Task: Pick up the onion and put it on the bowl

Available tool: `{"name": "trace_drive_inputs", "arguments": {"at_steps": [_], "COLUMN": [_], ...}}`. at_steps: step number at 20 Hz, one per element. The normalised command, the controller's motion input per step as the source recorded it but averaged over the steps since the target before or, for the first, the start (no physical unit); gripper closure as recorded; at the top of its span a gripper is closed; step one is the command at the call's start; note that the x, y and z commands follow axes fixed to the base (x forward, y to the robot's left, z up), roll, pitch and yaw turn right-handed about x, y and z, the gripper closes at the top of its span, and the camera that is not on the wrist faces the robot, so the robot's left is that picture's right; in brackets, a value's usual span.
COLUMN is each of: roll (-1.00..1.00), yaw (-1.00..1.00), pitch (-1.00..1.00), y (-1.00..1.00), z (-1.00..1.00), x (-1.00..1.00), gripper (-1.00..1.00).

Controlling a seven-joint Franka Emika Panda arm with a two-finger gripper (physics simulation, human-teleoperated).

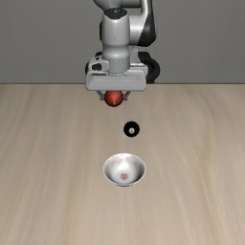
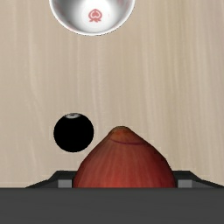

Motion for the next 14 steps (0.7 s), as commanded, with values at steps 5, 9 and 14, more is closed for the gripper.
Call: {"name": "trace_drive_inputs", "arguments": {"at_steps": [5, 9, 14], "roll": [0.0, 0.0, 0.0], "yaw": [0.0, 0.0, 0.0], "pitch": [0.0, 0.0, 0.0], "y": [0.0, 0.0, 0.0], "z": [0.0, 0.0, 0.0], "x": [1.0, 1.0, 1.0], "gripper": [1.0, 1.0, 1.0]}}
